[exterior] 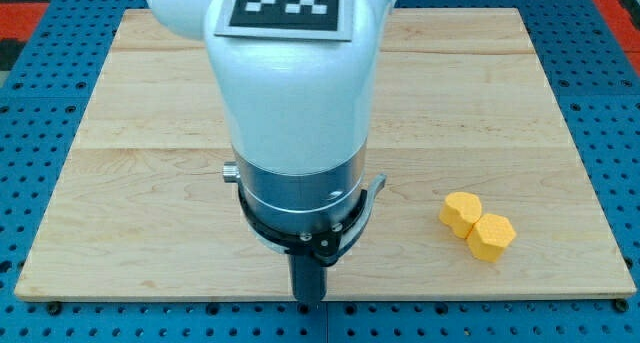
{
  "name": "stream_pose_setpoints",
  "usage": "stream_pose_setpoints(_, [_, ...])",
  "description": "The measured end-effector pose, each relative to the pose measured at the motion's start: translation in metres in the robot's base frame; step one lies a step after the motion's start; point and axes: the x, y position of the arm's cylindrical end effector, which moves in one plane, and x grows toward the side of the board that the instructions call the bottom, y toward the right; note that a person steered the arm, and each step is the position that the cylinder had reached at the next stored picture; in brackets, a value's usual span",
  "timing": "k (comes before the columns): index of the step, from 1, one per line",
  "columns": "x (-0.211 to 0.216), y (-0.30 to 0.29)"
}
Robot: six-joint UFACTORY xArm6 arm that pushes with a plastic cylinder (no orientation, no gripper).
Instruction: Push the yellow heart with the yellow hexagon towards the center of the board
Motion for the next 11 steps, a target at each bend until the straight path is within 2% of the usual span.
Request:
stream_pose_setpoints(3, [-0.001,0.013])
stream_pose_setpoints(4, [-0.001,0.037])
stream_pose_setpoints(8, [-0.007,0.262])
stream_pose_setpoints(9, [-0.021,0.235])
stream_pose_setpoints(11, [-0.061,0.145])
